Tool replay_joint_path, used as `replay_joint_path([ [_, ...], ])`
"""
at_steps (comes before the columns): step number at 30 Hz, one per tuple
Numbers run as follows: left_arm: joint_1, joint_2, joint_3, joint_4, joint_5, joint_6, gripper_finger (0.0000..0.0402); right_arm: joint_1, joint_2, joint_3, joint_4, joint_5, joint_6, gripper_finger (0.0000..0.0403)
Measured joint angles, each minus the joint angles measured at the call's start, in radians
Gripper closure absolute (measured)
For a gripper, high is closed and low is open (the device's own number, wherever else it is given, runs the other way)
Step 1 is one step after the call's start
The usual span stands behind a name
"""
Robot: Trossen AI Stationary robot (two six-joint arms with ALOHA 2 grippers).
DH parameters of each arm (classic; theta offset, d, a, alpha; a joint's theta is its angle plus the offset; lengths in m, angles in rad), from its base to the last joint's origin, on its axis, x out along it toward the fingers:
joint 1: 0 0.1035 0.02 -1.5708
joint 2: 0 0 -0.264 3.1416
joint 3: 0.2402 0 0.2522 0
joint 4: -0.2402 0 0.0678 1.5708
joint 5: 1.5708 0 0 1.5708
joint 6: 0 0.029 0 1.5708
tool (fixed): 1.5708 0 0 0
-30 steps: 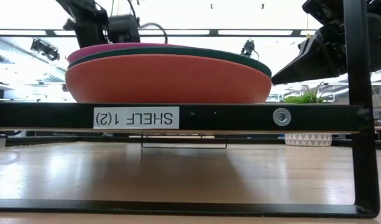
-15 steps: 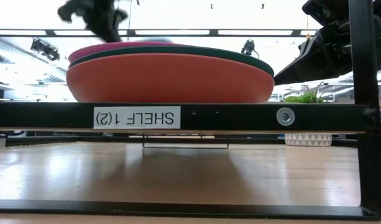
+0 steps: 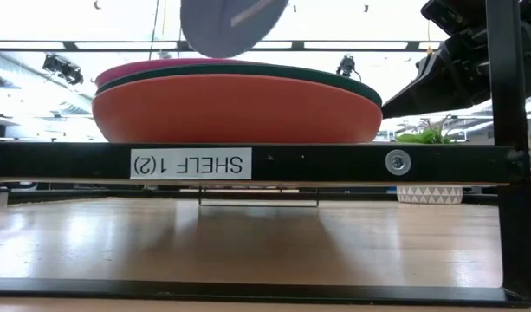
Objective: Place and stack plates onto a shelf
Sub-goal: Stack the blue plate on top of the pink plate on the shelf
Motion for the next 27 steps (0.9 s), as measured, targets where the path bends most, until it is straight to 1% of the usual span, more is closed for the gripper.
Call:
replay_joint_path([
  [4,-0.072,0.066,0.000,0.038,0.040,0.001,0.0391,0.000,0.000,0.000,0.006,0.000,0.000,0.0389],
  [10,-0.140,0.174,0.000,0.066,0.053,-0.032,0.0389,0.000,0.000,0.000,0.009,0.000,-0.002,0.0389],
  [14,-0.166,0.225,0.000,0.134,0.066,-0.040,0.0388,0.000,0.000,0.000,0.009,0.001,-0.003,0.0389],
  [22,-0.207,0.290,0.000,0.292,0.085,-0.036,0.0387,0.000,0.000,0.000,0.009,0.001,-0.010,0.0389],
  [24,-0.213,0.307,0.000,0.298,0.108,-0.038,0.0387,0.000,0.000,0.000,0.009,0.001,-0.010,0.0389],
  [27,-0.218,0.337,0.000,0.288,0.126,-0.085,0.0387,0.000,0.000,0.000,0.009,0.001,-0.010,0.0389],
])
